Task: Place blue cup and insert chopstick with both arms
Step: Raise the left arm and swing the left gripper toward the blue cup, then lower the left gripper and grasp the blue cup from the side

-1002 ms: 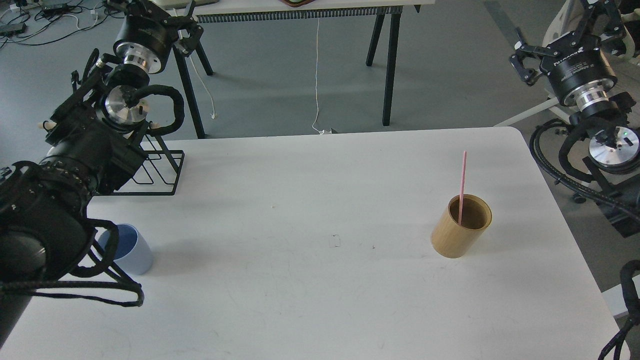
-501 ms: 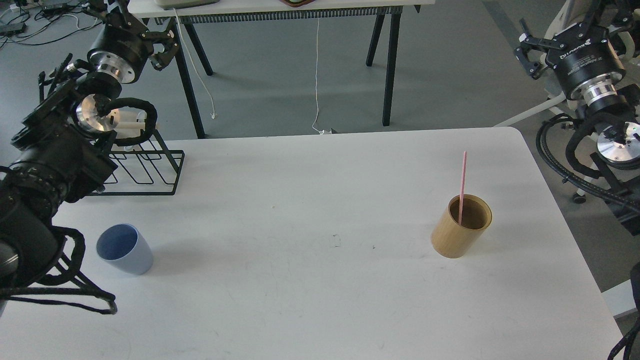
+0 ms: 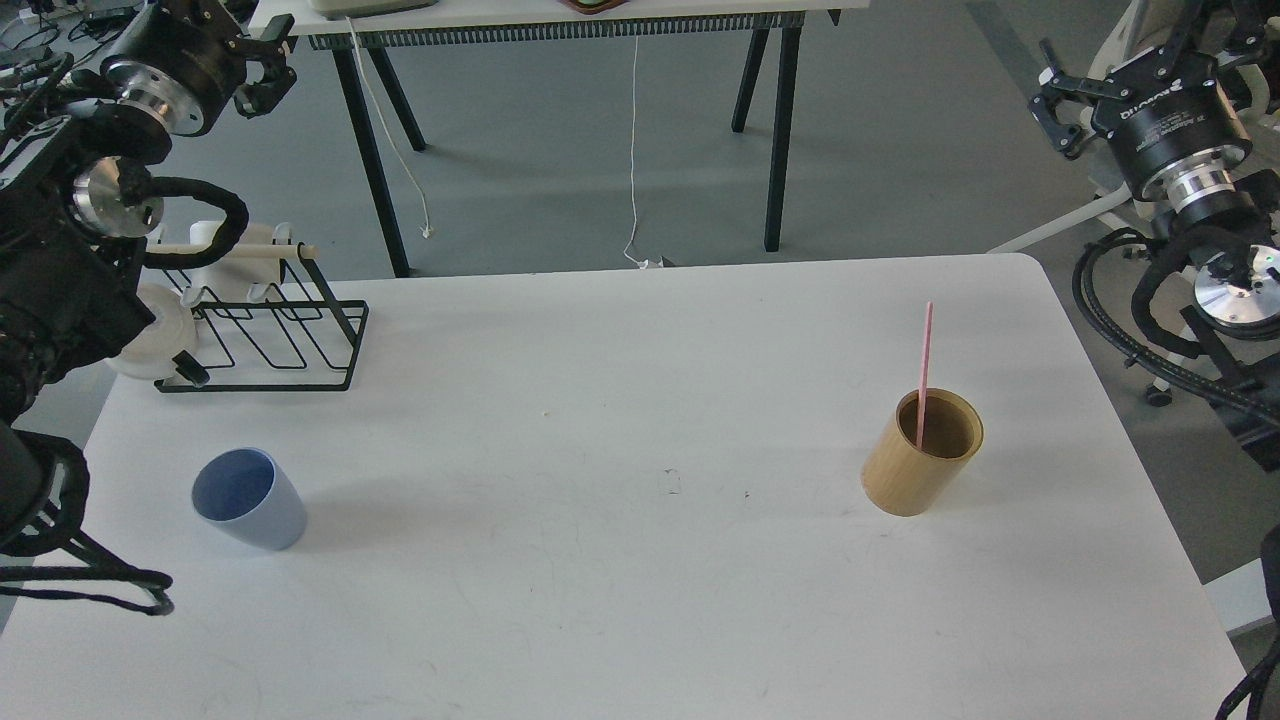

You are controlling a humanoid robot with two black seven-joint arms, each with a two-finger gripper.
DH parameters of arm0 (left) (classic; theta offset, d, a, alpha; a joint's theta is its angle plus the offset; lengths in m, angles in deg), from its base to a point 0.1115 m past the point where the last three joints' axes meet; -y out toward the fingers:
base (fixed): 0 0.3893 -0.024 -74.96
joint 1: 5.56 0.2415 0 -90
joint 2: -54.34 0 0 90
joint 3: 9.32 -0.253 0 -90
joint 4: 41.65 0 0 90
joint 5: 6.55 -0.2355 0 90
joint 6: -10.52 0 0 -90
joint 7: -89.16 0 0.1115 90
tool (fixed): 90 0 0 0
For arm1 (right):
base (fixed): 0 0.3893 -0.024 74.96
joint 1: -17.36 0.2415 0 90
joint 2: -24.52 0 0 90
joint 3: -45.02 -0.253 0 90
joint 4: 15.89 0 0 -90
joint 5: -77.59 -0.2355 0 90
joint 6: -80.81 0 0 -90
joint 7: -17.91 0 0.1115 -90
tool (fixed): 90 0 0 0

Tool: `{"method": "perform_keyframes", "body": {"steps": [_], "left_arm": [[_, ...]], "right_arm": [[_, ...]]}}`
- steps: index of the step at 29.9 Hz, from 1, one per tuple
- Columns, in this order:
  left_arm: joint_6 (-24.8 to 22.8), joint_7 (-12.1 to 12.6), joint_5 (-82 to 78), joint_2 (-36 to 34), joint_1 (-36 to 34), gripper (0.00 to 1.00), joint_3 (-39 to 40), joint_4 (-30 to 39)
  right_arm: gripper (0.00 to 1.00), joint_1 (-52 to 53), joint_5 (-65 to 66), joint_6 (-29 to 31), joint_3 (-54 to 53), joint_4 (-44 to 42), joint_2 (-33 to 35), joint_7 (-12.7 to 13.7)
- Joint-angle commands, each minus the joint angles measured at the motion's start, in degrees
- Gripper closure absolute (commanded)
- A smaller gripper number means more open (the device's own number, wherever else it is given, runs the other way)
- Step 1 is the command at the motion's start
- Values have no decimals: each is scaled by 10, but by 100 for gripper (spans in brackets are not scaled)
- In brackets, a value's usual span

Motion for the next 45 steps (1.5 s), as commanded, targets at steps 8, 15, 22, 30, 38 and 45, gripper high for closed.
{"method": "perform_keyframes", "body": {"steps": [8,15,22,30,38,45], "left_arm": [[0,0,-112,-62,0,0,-3,38],[0,1,-200,-230,8,0,-2,303],[0,-5,-391,-351,10,0,4,515],[0,-31,-577,-470,70,2,0,715],[0,-108,-705,-543,145,9,0,752],[3,-115,-819,-565,191,9,-25,751]], "right_arm": [[0,-1,0,0,1,-4,2,-1],[0,-4,0,0,1,-4,-3,-1],[0,-4,0,0,0,-4,-4,-1],[0,-4,0,0,0,-3,0,-1],[0,-4,0,0,-4,-4,1,-4],[0,-4,0,0,-4,-4,-2,-4]]}}
